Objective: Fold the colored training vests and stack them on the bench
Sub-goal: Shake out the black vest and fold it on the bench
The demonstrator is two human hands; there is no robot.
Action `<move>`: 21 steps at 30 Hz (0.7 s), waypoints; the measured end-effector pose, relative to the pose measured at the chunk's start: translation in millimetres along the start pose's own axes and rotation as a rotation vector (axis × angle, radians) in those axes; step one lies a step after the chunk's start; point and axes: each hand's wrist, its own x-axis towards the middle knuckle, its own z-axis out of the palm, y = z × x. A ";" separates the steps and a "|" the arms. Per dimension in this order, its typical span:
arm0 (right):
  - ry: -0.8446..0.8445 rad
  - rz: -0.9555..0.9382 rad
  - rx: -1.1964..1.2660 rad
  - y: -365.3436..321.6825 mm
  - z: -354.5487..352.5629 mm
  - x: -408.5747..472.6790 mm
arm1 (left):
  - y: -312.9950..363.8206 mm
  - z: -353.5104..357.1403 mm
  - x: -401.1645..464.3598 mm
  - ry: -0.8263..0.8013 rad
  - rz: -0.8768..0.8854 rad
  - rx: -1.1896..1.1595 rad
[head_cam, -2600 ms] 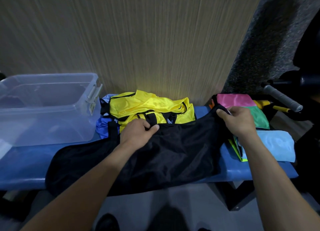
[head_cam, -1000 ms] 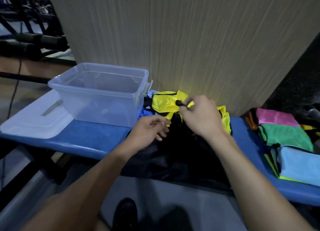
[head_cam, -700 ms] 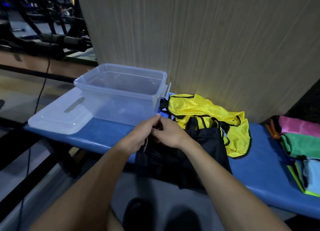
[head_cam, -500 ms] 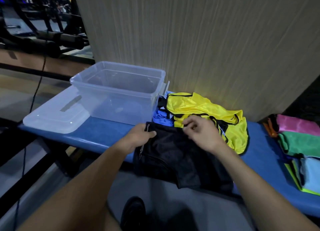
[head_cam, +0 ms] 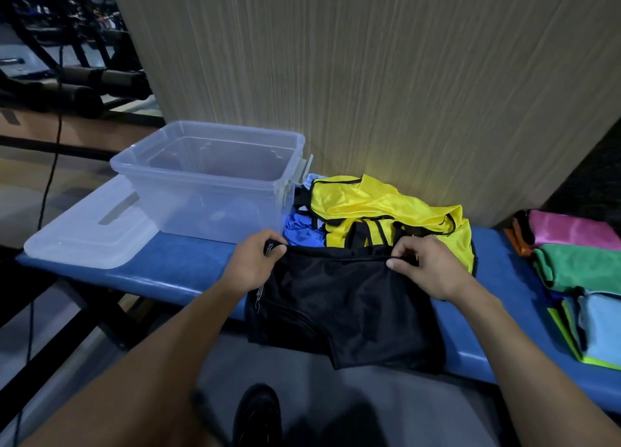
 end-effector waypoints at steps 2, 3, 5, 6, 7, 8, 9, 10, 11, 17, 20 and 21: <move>-0.011 0.017 0.136 -2.4 -2.0 3.7 | -1.0 0.4 1.7 0.005 -0.026 -0.009; -0.006 0.036 0.223 -3.0 -2.6 5.9 | -1.9 1.1 2.9 0.009 -0.051 -0.030; 0.011 0.089 0.361 -3.9 -2.5 10.7 | -4.9 2.5 5.2 0.013 -0.095 -0.060; 0.020 0.113 0.400 -3.9 -1.4 13.2 | -5.7 3.1 5.1 0.011 -0.109 -0.056; 0.027 0.138 0.425 -3.9 0.1 15.3 | -6.4 3.6 5.1 0.008 -0.114 -0.049; 0.033 0.157 0.435 -4.3 2.0 17.2 | -7.2 4.0 5.6 0.010 -0.117 -0.046; 0.036 0.167 0.434 -4.3 4.1 18.8 | -7.3 4.2 6.0 0.013 -0.117 -0.042; 0.040 0.162 0.411 -4.5 5.4 20.3 | -7.4 3.8 6.3 0.015 -0.117 -0.035; 0.055 0.144 0.352 -4.8 5.5 21.7 | -7.4 3.6 6.6 0.016 -0.110 -0.029; 0.035 -0.242 -0.057 -33.7 -2.7 19.1 | -11.1 3.0 10.6 0.006 -0.072 0.021; -0.142 -0.181 -0.333 -51.4 7.1 19.6 | -11.8 3.0 11.8 0.002 -0.072 0.017; -0.149 -0.151 -0.368 -52.8 10.8 21.1 | -12.1 3.1 11.8 0.002 -0.068 0.016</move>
